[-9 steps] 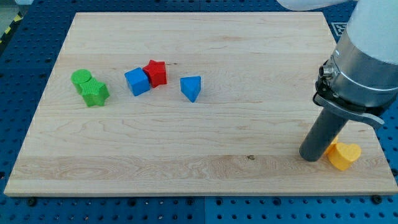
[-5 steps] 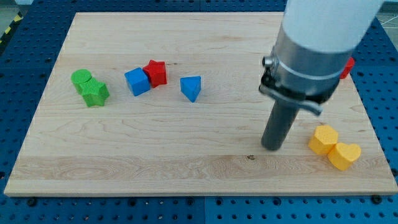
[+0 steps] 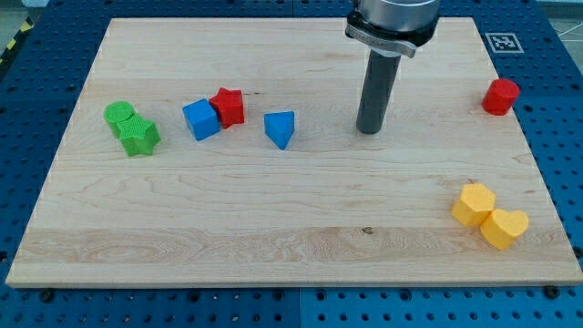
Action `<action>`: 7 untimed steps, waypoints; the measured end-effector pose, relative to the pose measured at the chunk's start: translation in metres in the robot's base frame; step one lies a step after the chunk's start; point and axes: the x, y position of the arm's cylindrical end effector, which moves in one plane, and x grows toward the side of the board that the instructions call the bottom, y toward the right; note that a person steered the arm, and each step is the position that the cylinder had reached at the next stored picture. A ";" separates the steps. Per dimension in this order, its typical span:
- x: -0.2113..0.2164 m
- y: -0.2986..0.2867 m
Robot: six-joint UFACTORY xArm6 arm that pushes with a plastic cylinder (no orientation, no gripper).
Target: Move the blue triangle left and down a bit
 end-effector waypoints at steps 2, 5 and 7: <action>-0.048 -0.019; 0.009 -0.080; -0.002 -0.096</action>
